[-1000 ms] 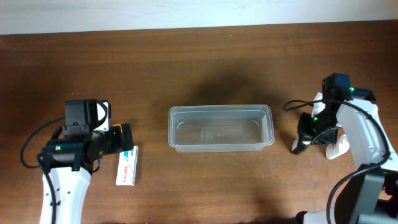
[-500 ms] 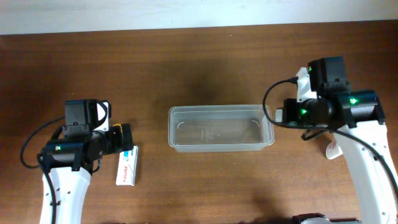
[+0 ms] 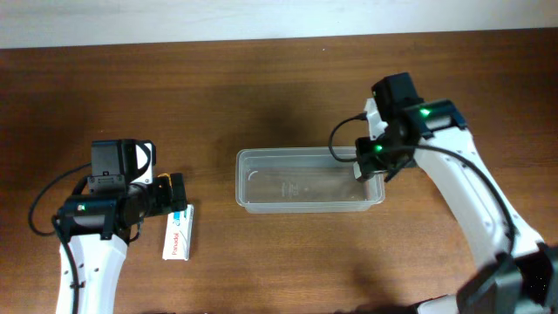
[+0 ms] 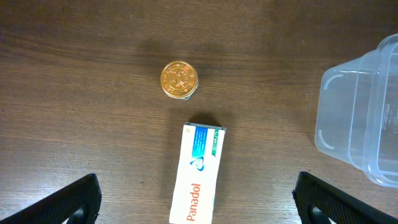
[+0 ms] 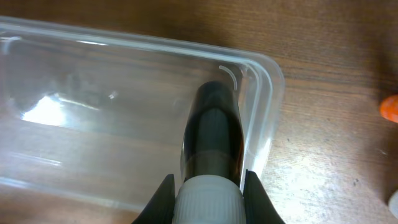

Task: Pack container
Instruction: 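Carry the pill bottle left and release it in the container, then move the right gripper back and grasp the orange tablet tube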

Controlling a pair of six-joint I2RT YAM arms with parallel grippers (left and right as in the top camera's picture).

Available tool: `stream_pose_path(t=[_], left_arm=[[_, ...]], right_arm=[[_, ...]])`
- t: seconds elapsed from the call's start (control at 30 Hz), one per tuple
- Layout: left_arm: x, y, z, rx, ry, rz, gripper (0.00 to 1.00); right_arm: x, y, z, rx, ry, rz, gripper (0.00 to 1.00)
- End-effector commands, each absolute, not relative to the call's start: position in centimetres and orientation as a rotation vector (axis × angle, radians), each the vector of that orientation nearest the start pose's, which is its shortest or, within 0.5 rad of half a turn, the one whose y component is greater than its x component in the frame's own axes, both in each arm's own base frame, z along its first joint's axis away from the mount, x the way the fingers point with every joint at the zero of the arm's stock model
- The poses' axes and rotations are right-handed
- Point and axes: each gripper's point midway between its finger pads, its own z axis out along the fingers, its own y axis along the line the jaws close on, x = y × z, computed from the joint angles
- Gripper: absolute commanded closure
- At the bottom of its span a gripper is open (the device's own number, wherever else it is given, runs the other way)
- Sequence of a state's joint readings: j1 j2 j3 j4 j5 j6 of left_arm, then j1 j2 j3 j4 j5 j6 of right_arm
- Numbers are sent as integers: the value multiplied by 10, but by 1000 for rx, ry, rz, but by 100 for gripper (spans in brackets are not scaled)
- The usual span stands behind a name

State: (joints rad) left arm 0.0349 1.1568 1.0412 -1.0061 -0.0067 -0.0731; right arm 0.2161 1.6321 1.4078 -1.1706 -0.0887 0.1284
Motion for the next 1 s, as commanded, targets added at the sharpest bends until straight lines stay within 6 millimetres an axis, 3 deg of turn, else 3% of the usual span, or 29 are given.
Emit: stream_pose_path(t=[0.0,0.23,0.47,0.57,0.7,0.83,0.9,0.97], left_arm=[[275,9,172,-153,2667,-21,1],[275,8,172,-153,2667,-22,0],[275,8,172,-153,2667,-22,1],[275,9,172,-153,2667,-21,1],[275,9,172,-153,2667,-21,1],[275,9,172,-153,2667,-21,1],[275,9,172,-153,2667,-21,1],[275,9,172,-153,2667,-21,1]], right_arm=[[327,79,118,-81,3028,82,91],[331,80,87,-77,3105,58,89],[329,80,97,-89,3091,62,67],[332,80,122,-114,3045,72,61],[342,70,181,-100,2904,14,50],[352,41,244,46,2726,-27,26],[353,20,262,127,2672,-34,23],[351,-7,266,257,2652,-48,19]])
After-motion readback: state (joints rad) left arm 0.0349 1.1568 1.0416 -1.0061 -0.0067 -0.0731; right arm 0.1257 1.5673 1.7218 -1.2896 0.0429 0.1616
